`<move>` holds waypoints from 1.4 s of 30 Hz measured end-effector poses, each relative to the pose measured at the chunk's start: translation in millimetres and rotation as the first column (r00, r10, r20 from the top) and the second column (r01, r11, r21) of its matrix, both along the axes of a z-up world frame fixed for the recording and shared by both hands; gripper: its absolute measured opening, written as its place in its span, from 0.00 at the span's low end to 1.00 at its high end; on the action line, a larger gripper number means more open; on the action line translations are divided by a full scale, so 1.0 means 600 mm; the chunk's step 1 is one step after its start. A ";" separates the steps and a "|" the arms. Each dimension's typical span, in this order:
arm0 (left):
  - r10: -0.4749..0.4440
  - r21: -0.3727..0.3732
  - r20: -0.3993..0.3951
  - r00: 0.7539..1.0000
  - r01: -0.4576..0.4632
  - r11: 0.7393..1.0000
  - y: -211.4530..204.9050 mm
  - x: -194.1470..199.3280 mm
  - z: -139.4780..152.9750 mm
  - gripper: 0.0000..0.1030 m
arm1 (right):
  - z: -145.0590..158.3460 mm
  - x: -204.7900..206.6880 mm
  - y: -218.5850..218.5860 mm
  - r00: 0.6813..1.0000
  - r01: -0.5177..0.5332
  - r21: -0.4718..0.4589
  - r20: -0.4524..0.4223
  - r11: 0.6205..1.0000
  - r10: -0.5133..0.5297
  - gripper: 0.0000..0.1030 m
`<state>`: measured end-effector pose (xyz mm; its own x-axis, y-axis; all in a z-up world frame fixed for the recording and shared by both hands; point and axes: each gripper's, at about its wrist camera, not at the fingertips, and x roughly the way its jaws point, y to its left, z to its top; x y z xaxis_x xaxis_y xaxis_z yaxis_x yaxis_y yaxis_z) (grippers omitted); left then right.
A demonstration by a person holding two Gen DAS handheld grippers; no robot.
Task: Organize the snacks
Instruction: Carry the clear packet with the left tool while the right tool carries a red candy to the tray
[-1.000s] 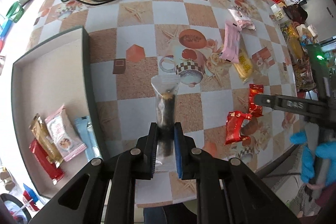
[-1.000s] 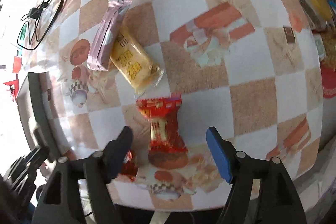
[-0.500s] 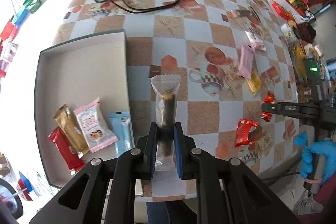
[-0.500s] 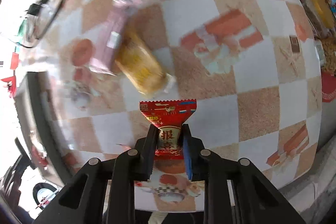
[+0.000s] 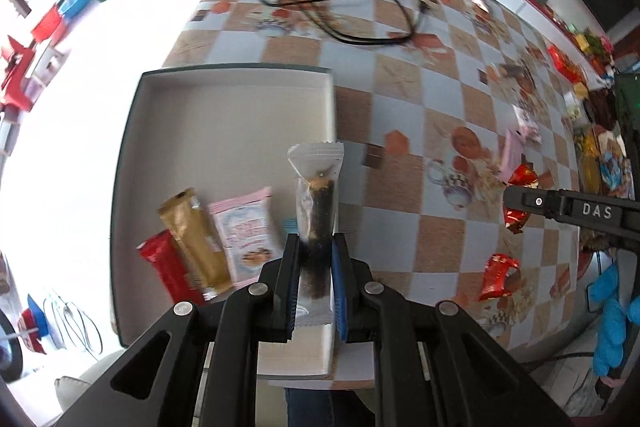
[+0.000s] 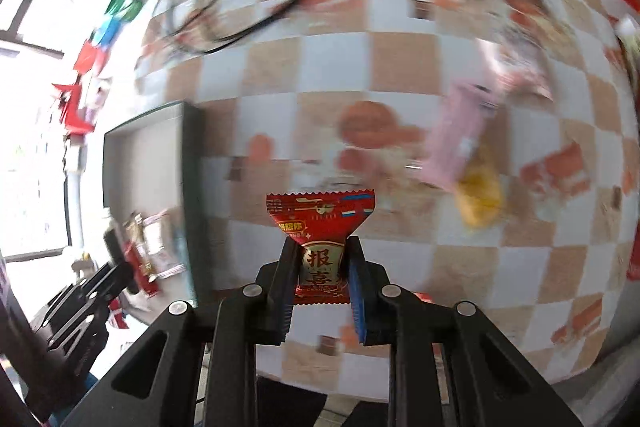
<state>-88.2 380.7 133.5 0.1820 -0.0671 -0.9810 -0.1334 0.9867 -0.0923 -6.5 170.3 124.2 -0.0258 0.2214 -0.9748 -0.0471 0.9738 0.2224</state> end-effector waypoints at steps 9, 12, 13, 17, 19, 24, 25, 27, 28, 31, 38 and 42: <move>0.066 -0.006 -0.008 0.998 -0.066 0.998 0.072 -0.019 -0.006 0.16 | 0.009 -0.007 0.131 0.988 -0.154 0.026 0.006 0.988 0.154 0.24; 0.080 -0.006 -0.006 0.997 -0.080 0.997 0.088 -0.021 -0.007 0.16 | 0.007 -0.007 0.164 0.982 -0.190 0.029 0.006 0.981 0.190 0.24; 0.084 -0.006 -0.007 0.996 -0.084 0.996 0.092 -0.021 -0.008 0.16 | 0.007 -0.007 0.175 0.979 -0.202 0.030 0.006 0.979 0.202 0.24; 0.096 -0.009 -0.008 0.995 -0.096 0.995 0.110 -0.022 -0.012 0.16 | 0.005 -0.008 0.208 0.973 -0.232 0.033 -0.002 0.972 0.232 0.24; 0.098 -0.011 -0.010 0.995 -0.098 0.995 0.117 -0.020 -0.014 0.16 | 0.003 -0.008 0.224 0.969 -0.247 0.033 -0.003 0.968 0.247 0.24; 0.093 -0.006 -0.011 0.996 -0.093 0.996 0.126 -0.020 -0.020 0.16 | -0.004 -0.008 0.256 0.960 -0.280 0.031 -0.014 0.960 0.280 0.24; 0.091 -0.005 -0.012 0.996 -0.091 0.996 0.128 -0.020 -0.022 0.16 | -0.007 -0.008 0.263 0.958 -0.285 0.029 -0.018 0.958 0.285 0.24; 0.087 -0.006 -0.016 0.996 -0.087 0.996 0.131 -0.021 -0.025 0.16 | -0.012 -0.008 0.273 0.956 -0.293 0.028 -0.026 0.956 0.293 0.24; 0.086 -0.005 -0.018 0.996 -0.086 0.996 0.132 -0.022 -0.026 0.16 | -0.016 -0.009 0.278 0.954 -0.297 0.027 -0.030 0.954 0.298 0.24; 0.084 -0.005 -0.026 0.996 -0.084 0.996 0.136 -0.024 -0.032 0.16 | -0.025 -0.010 0.293 0.949 -0.310 0.026 -0.042 0.950 0.311 0.24; 0.090 -0.010 -0.047 0.995 -0.090 0.996 0.145 -0.027 -0.047 0.16 | -0.041 -0.013 0.321 0.938 -0.340 0.021 -0.063 0.940 0.340 0.24; 0.088 -0.014 -0.055 0.995 -0.089 0.996 0.145 -0.028 -0.054 0.16 | -0.050 -0.009 0.333 0.936 -0.344 0.013 -0.077 0.939 0.344 0.24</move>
